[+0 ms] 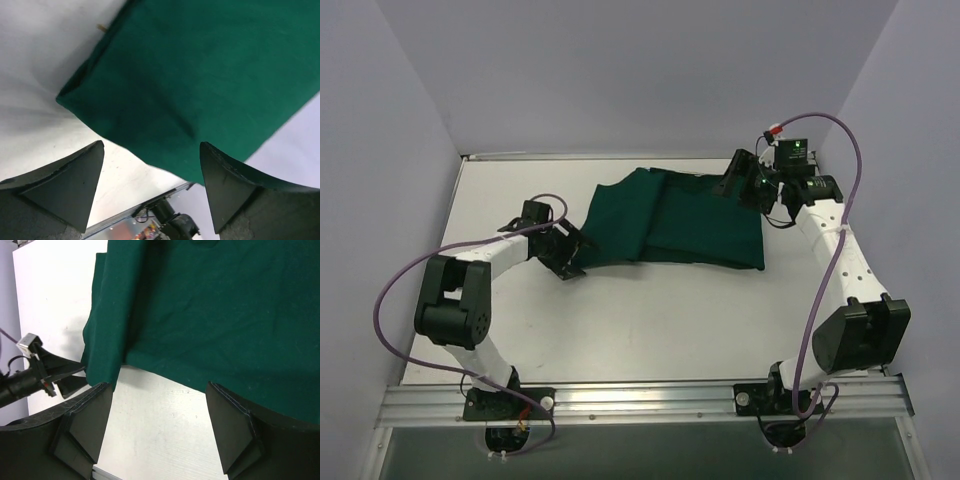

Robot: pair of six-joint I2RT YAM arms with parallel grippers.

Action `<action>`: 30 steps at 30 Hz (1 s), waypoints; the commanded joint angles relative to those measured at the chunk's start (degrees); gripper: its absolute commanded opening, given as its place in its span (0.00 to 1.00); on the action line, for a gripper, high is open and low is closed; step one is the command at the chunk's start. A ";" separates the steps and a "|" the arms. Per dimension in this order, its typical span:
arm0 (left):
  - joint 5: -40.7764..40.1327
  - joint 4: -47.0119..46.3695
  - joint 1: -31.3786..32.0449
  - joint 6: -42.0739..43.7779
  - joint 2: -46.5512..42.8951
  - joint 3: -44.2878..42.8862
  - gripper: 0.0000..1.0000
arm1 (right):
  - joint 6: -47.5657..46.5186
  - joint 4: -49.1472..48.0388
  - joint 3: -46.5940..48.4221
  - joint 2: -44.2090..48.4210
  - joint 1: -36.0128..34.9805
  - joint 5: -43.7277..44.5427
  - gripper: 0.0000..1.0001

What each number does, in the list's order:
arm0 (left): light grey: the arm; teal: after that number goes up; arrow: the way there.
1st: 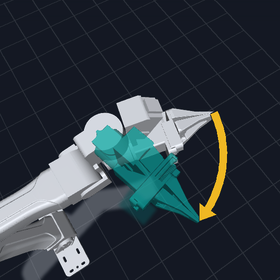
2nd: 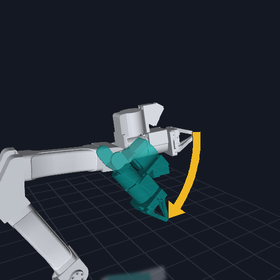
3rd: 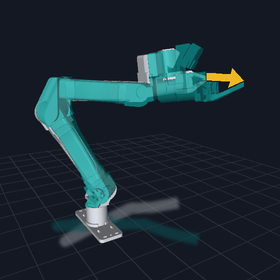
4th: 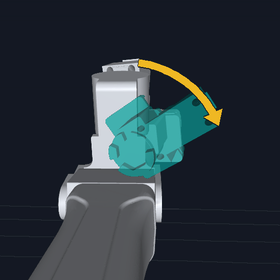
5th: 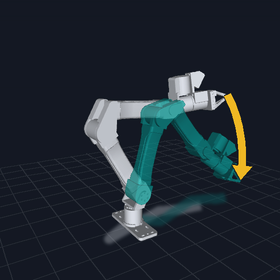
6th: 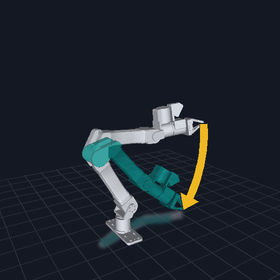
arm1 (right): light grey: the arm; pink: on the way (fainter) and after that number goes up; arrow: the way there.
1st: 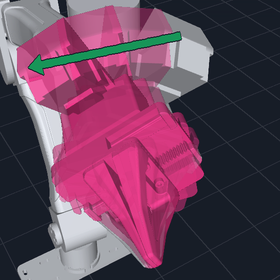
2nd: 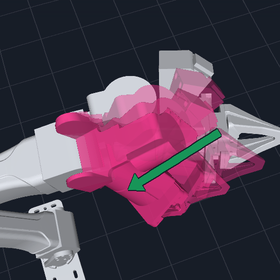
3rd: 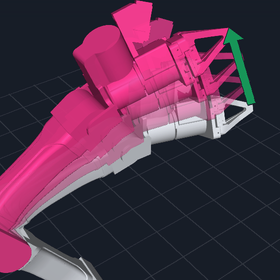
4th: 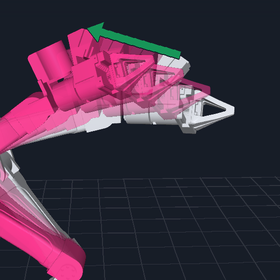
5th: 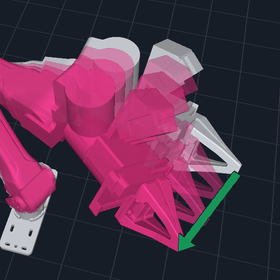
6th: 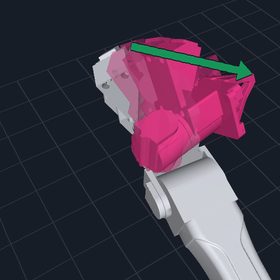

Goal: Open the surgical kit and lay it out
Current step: Open the surgical kit at the center of the board.

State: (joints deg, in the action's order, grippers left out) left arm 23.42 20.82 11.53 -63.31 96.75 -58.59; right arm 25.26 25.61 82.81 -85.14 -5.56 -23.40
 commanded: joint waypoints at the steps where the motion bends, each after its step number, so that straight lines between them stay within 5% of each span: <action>1: 2.33 -9.56 0.07 -7.87 1.95 2.07 0.86 | -0.82 -0.03 -0.19 2.00 1.08 -0.24 0.77; 6: 1.89 -12.73 -0.01 -12.36 4.14 3.31 0.85 | -1.00 0.41 0.60 2.09 1.52 0.19 0.77; 10: 0.40 -12.21 -1.16 -11.75 5.64 1.90 0.74 | -1.00 0.59 0.34 2.18 1.78 0.72 0.76; 14: -0.48 -10.55 -4.05 -8.78 6.96 0.15 0.18 | -0.56 0.50 -1.06 1.13 1.78 1.16 0.76; 16: -1.18 -8.70 -5.99 -6.66 8.01 -2.65 0.02 | -0.47 0.58 -1.15 0.16 1.78 1.34 0.76; 23: -10.05 7.90 -10.12 9.93 5.31 -13.73 0.02 | -0.56 9.00 5.07 -9.66 2.40 11.95 0.71; 26: -13.13 10.38 -13.35 14.68 2.67 -14.53 0.02 | -0.47 12.61 9.73 -14.50 3.19 18.53 0.61; 30: -15.24 11.96 -16.80 20.49 0.55 -15.41 0.02 | -0.82 14.47 14.22 -19.26 4.07 28.80 0.15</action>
State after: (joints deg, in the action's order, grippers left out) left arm 12.82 28.23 -2.50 -50.76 100.51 -71.37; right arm 24.88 35.22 92.92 -103.13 -2.37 -6.66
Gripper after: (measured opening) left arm 0.037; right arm 0.240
